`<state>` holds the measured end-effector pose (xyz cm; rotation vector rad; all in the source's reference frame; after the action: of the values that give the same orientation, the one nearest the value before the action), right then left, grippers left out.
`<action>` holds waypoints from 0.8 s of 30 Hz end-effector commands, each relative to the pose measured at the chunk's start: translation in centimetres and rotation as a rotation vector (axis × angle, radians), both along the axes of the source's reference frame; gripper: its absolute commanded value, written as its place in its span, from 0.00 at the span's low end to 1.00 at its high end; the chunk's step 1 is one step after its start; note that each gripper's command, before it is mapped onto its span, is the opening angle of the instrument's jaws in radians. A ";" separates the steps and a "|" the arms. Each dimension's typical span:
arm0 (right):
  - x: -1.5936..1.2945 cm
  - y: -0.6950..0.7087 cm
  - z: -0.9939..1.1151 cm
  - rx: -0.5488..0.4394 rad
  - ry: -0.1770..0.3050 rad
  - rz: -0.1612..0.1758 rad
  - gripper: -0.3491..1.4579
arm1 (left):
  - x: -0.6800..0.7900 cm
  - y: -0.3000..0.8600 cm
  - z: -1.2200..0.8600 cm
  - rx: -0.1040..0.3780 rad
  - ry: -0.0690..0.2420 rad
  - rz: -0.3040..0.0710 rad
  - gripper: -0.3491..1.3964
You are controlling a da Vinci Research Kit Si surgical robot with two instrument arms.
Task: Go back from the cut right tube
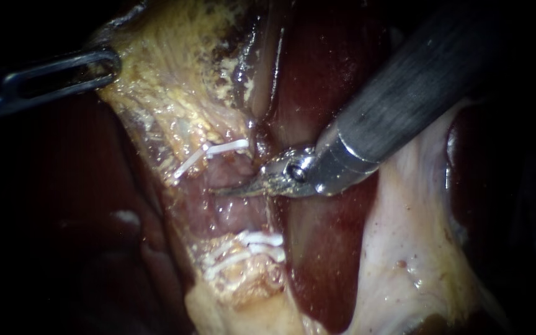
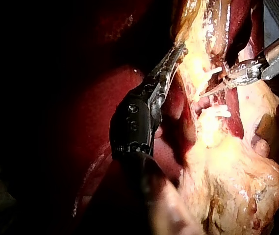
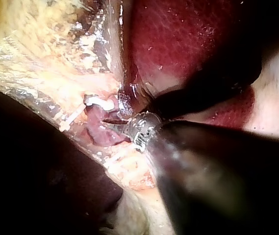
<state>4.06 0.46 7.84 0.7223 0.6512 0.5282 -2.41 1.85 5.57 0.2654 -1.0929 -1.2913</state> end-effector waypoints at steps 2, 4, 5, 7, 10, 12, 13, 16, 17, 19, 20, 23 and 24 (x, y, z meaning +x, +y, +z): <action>-0.03 0.00 0.00 0.000 0.011 0.005 0.00 | 0.00 -0.01 0.00 0.000 -0.001 0.002 0.00; -0.05 0.00 -0.01 -0.001 0.025 0.015 0.00 | 0.00 -0.01 0.00 0.000 -0.001 0.002 0.00; -0.06 0.00 -0.01 -0.001 0.030 0.018 0.00 | 0.00 -0.01 0.00 0.000 -0.001 0.002 0.00; -0.07 -0.01 -0.02 -0.005 0.033 0.014 0.06 | 0.00 -0.01 0.00 0.000 -0.001 0.002 0.00; -0.07 -0.02 -0.03 -0.021 0.043 0.000 0.18 | 0.00 -0.01 0.00 0.000 -0.001 0.002 0.00; -0.08 -0.02 -0.04 -0.030 0.049 -0.007 0.22 | 0.00 -0.01 0.00 0.000 -0.001 0.002 0.00; -0.07 -0.02 -0.04 -0.029 0.051 -0.006 0.23 | 0.00 -0.01 0.00 0.000 -0.001 0.002 0.00; -0.07 -0.03 -0.05 -0.038 0.058 -0.011 0.30 | 0.00 -0.01 0.00 0.000 -0.001 0.002 0.00; -0.07 -0.03 -0.05 -0.037 0.061 -0.009 0.32 | 0.00 -0.01 0.00 0.000 -0.001 0.002 0.00; -0.08 -0.03 -0.05 -0.042 0.066 -0.011 0.33 | 0.00 -0.01 0.00 0.000 -0.001 0.002 0.00; -0.08 -0.03 -0.05 -0.042 0.066 -0.011 0.35 | 0.00 -0.01 0.00 0.000 -0.001 0.002 0.00; -0.09 -0.03 -0.06 -0.058 0.071 -0.008 0.45 | 0.00 -0.01 0.00 0.000 -0.001 0.001 0.00; -0.09 -0.02 -0.06 -0.062 0.074 -0.011 0.47 | 0.00 -0.01 0.00 0.000 -0.001 0.001 0.00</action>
<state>3.97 0.44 7.77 0.6894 0.7293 0.4700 -2.41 1.84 5.56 0.2673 -1.0931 -1.2900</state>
